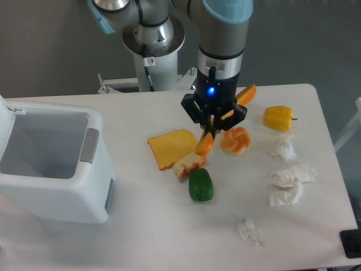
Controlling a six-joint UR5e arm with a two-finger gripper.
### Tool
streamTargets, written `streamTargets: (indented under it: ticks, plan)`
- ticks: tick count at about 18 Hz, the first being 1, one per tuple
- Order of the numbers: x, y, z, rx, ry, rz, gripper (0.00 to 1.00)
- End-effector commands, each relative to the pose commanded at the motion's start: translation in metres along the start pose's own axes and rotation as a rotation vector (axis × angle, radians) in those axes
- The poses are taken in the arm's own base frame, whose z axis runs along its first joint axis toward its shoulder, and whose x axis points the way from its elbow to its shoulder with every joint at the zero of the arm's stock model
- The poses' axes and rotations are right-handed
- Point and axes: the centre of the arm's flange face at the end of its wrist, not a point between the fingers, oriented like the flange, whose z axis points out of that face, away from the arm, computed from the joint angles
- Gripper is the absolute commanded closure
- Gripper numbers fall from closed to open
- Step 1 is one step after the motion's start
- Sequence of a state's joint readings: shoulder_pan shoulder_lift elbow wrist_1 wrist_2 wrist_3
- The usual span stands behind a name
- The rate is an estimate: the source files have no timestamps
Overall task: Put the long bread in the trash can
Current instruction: 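Hold the gripper closed around the long orange bread loaf, then lift the long orange bread loaf up off the table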
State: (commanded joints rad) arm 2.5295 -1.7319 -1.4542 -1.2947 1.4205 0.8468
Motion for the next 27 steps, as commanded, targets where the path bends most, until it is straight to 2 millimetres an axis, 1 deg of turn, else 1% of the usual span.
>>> streamTargets:
  ticks: [2, 5, 13, 18, 22, 27]
  plan:
    - [0.000, 0.001, 0.003, -0.003, 0.001, 0.000, 1.00]
    - [0.000, -0.001, -0.003, 0.014, 0.002, -0.008, 1.00]
    - [-0.006, 0.001, -0.005, 0.048, 0.023, -0.034, 1.00]
    - [-0.007, -0.006, -0.015, 0.095, 0.017, -0.051, 1.00]
    - [-0.005, -0.014, -0.025, 0.135, 0.023, -0.127, 1.00]
    - [-0.006, -0.026, -0.038, 0.258, 0.014, -0.230, 1.00]
